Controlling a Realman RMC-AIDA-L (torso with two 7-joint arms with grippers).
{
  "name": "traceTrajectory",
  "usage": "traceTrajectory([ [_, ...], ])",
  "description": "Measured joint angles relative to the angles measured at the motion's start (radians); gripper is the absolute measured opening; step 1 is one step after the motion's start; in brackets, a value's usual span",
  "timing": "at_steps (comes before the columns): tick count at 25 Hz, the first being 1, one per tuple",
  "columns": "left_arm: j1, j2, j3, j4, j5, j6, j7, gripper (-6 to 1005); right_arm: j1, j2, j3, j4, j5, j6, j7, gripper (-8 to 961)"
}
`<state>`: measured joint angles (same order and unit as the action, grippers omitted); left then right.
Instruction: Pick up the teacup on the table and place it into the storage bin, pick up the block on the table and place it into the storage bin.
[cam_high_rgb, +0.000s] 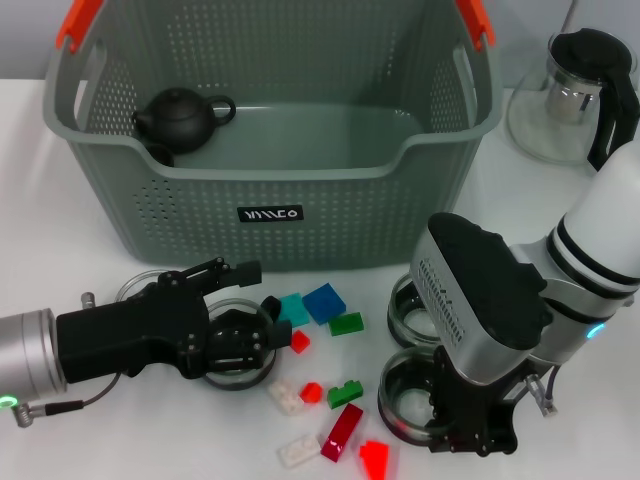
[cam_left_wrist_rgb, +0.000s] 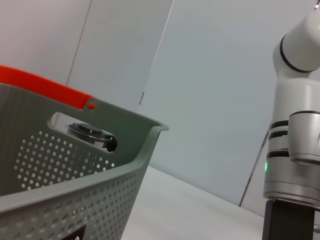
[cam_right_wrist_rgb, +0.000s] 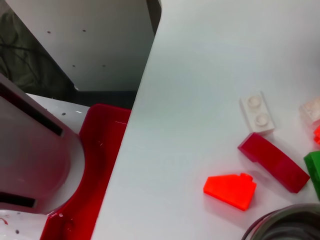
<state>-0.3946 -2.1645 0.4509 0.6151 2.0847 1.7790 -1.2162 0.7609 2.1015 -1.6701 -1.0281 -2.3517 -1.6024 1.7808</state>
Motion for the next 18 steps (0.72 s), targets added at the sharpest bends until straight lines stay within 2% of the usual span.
traceTrajectory([
  [8,0.002,0.000,0.000,0.000,0.002,0.005,0.000,935,-0.008,0.001,0.046,-0.047,0.011,-0.115,0.003,71],
  [18,0.013,0.002,-0.002,0.008,0.002,0.028,0.000,935,-0.012,-0.001,0.262,-0.176,0.025,-0.339,0.028,64],
])
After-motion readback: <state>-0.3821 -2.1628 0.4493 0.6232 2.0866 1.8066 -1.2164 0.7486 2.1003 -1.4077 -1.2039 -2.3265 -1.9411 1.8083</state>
